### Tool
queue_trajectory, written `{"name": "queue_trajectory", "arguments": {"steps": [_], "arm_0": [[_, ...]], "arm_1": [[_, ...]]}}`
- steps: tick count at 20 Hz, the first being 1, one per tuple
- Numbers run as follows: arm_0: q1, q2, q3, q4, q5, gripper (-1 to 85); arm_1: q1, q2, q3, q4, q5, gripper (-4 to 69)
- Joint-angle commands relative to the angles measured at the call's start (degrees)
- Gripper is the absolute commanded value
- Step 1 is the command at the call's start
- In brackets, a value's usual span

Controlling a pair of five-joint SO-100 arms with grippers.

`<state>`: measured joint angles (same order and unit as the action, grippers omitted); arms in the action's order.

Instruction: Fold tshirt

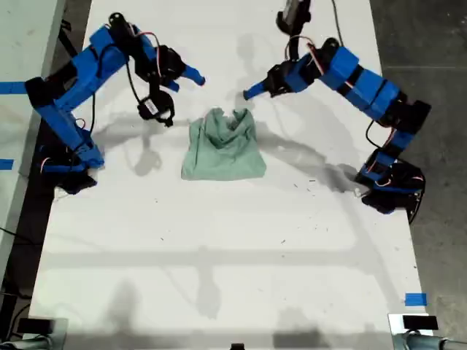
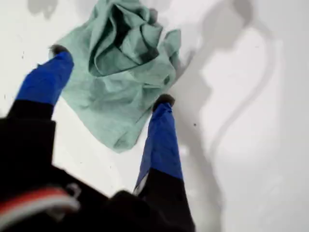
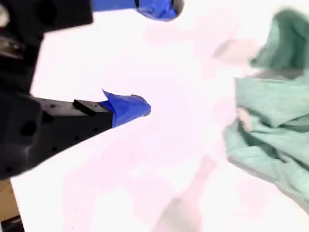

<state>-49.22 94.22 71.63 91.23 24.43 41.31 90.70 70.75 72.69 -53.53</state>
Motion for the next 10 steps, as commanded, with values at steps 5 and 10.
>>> {"name": "queue_trajectory", "arguments": {"steps": [5, 10], "arm_0": [[-2.6, 52.2, 35.9, -13.6, 1.0, 25.6], [18.4, 88.5, 73.5, -31.9, -5.5, 0.1]], "arm_1": [[7.6, 53.6, 38.9, -2.3, -0.9, 27.3], [-11.9, 83.8, 66.3, -0.3, 12.8, 16.8]]}}
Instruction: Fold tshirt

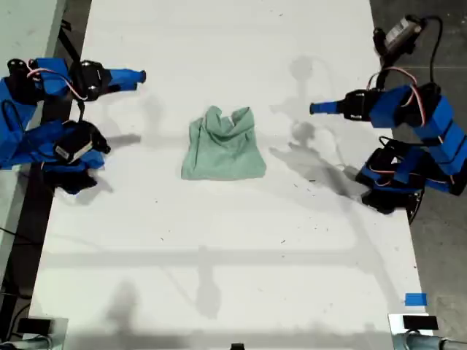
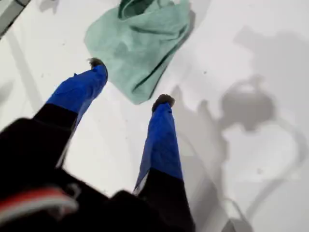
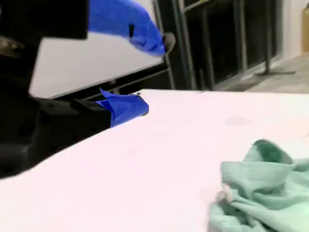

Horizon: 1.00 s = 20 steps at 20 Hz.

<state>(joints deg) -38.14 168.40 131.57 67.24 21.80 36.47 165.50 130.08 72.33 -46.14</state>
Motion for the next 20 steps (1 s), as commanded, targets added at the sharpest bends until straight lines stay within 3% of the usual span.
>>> {"name": "queue_trajectory", "arguments": {"steps": [1, 3, 5, 7, 10, 14, 17, 20], "arm_0": [[10.2, 22.9, 21.2, -8.8, -6.1, 0.1], [15.1, 38.1, 33.5, -6.5, -12.4, 0.1], [19.2, 36.7, 37.7, -5.2, -16.3, 0.1], [20.8, 38.1, 41.6, -6.6, -17.5, 0.1], [22.7, 38.1, 50.8, -15.3, -18.0, 0.1], [21.7, 38.0, 51.0, -6.6, -22.0, 2.3], [19.2, 38.0, 51.2, -5.0, -22.5, 0.1], [19.8, 38.0, 51.2, -5.0, -22.5, 0.1]], "arm_1": [[-11.4, 13.4, 11.9, -0.4, 7.7, 12.8], [-17.7, 22.9, 20.4, 2.0, 12.6, 4.6], [-22.1, 33.6, 28.0, 4.9, 16.1, -0.5], [-23.3, 32.0, 29.3, 2.5, 15.6, -0.5], [-23.8, 21.4, 27.4, -6.9, 14.4, -0.5], [-24.4, -10.6, 12.9, -24.6, 9.8, -0.5], [-25.3, -36.7, -5.4, -30.8, 5.1, -0.5], [-27.8, -61.1, -27.2, -31.4, 0.9, -0.5]]}}
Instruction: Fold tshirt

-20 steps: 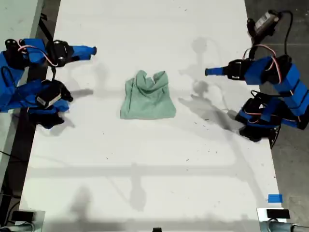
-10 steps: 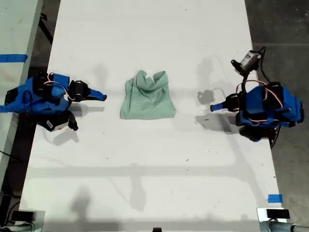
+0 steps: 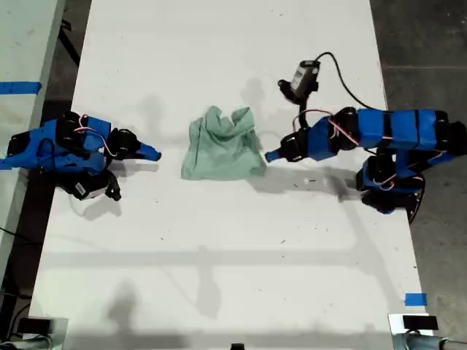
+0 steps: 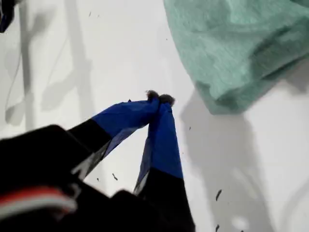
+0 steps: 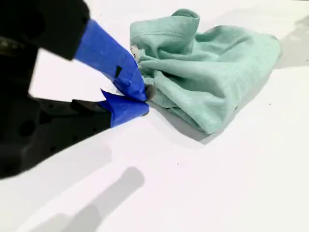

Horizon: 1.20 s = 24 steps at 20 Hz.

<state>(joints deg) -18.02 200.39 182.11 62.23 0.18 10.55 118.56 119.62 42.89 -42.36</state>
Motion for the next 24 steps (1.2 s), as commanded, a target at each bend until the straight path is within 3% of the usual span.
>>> {"name": "queue_trajectory", "arguments": {"steps": [1, 4, 11, 16, 19, 22, 24], "arm_0": [[-0.2, 6.0, 0.6, 0.0, -0.9, 0.7], [0.1, 6.0, 0.6, 0.0, -0.9, 4.6], [7.1, 6.0, 0.6, 0.0, -0.9, 8.5], [10.8, 6.0, 0.6, 0.0, -0.9, 8.7], [10.8, 6.0, 0.6, 0.0, -0.9, 8.8], [10.8, 6.0, 0.6, 0.0, -0.9, 8.9], [10.8, 6.0, 0.6, 0.0, -0.9, 9.0]], "arm_1": [[-2.7, -21.9, -24.7, -0.1, -4.3, -0.5], [-4.2, -36.8, -42.2, 4.8, -7.2, -0.5], [1.4, -42.7, -44.1, 2.5, -11.3, -0.5], [18.6, -48.2, -45.5, -6.4, -21.0, -0.5], [29.4, -48.7, -45.9, -12.5, -21.4, -0.5], [32.3, -35.9, -37.8, -11.2, -22.0, -0.5], [31.9, -21.9, -29.4, -4.5, -20.8, -0.5]]}}
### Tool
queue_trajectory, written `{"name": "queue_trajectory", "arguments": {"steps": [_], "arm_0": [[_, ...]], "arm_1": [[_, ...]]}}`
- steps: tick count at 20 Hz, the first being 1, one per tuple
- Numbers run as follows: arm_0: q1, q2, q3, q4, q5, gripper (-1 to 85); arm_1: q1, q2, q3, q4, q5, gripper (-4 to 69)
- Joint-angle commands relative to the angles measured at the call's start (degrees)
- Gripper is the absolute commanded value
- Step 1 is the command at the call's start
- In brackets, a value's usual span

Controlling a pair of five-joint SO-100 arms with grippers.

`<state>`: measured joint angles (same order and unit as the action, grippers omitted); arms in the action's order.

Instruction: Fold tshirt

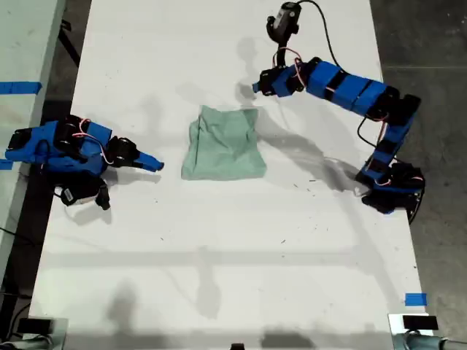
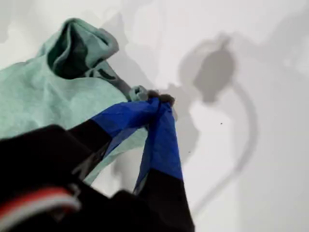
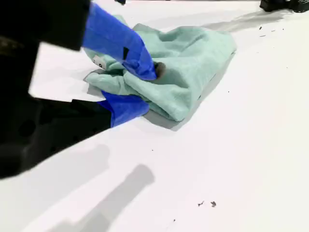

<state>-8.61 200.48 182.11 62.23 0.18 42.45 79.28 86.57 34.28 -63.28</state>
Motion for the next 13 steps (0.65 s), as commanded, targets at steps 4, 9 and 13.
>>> {"name": "queue_trajectory", "arguments": {"steps": [4, 9, 13], "arm_0": [[1.4, 5.9, 0.6, 0.0, -0.9, 9.0], [1.3, 5.9, 0.6, 0.0, -0.9, 9.1], [1.2, 5.9, 0.6, 0.0, -0.9, 9.3]], "arm_1": [[-4.8, 49.6, 30.7, 17.2, 9.1, -0.5], [-20.0, 94.7, 70.1, 24.5, 35.2, -0.5], [-32.0, 120.1, 88.5, 39.8, 61.3, 0.2]]}}
